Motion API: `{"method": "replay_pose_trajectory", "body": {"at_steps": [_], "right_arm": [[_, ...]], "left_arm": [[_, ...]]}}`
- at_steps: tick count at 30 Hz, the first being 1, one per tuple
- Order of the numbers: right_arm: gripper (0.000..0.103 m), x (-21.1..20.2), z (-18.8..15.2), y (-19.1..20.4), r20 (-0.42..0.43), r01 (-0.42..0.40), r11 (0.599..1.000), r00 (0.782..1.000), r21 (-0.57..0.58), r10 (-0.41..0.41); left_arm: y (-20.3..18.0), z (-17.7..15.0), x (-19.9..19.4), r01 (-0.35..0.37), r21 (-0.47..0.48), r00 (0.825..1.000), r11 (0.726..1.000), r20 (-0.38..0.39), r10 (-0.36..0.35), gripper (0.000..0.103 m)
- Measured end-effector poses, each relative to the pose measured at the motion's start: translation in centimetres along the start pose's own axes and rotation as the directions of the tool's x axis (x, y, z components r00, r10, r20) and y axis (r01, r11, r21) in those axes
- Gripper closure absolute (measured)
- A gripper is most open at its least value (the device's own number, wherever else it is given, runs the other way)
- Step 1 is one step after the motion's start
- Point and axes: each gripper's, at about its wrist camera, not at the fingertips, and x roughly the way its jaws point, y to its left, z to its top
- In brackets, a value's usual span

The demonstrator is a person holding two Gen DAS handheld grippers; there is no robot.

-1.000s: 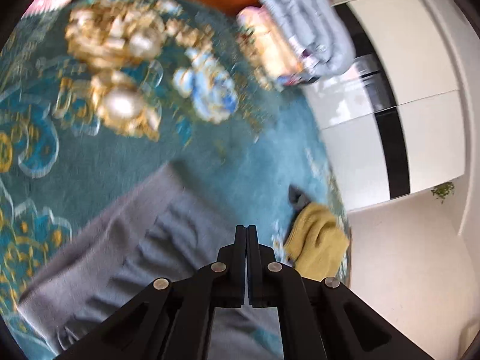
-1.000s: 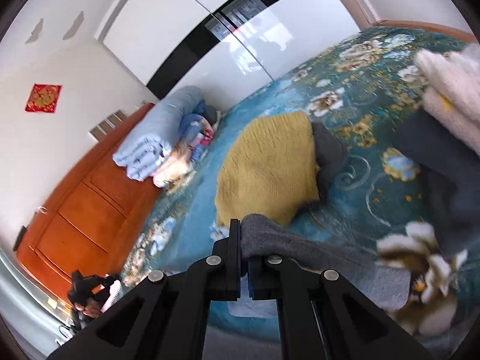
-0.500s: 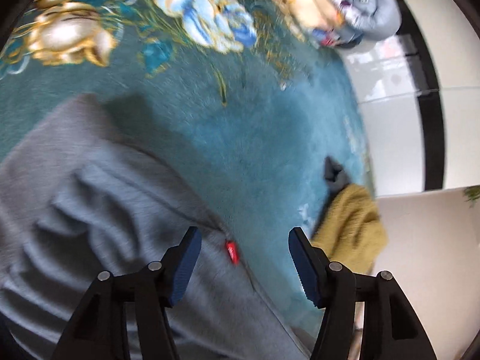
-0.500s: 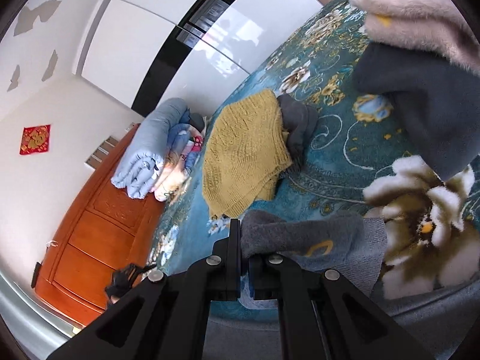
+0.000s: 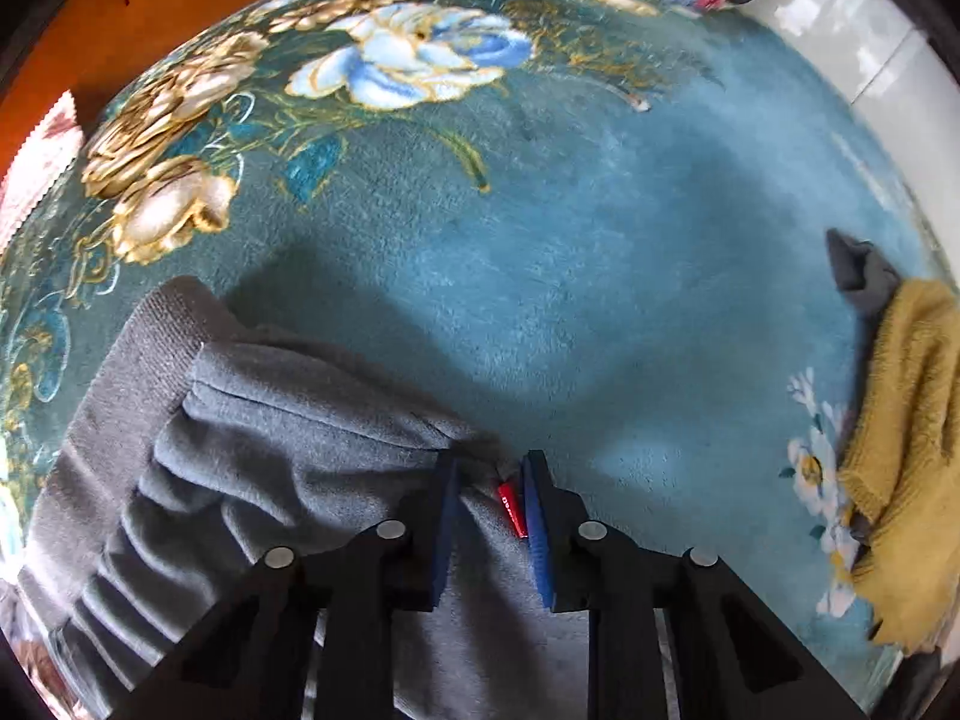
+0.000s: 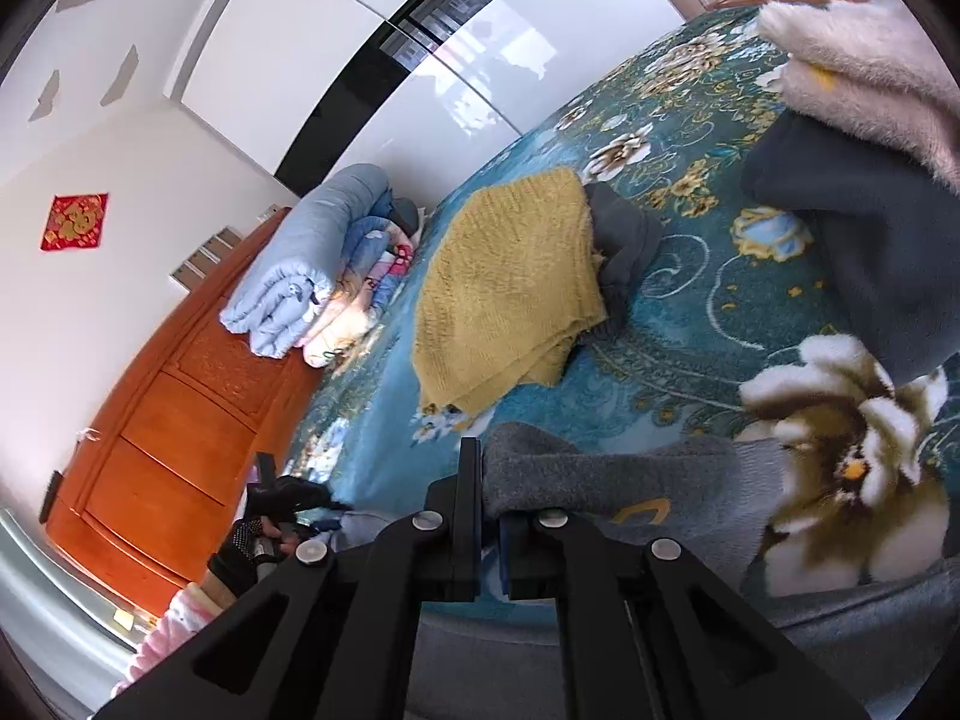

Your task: Fold clothes

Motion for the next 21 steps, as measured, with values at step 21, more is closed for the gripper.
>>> {"method": "replay_pose_trajectory", "body": {"at_steps": [21], "right_arm": [[0.098,-6.3,-3.2,-2.6,0.065,-0.027,0.987,0.998,0.156,0.017]], "left_arm": [[28.4,-13.8,-12.4,0.656,-0.142,0.744,0.742,0.286,-0.603,0.103]]}}
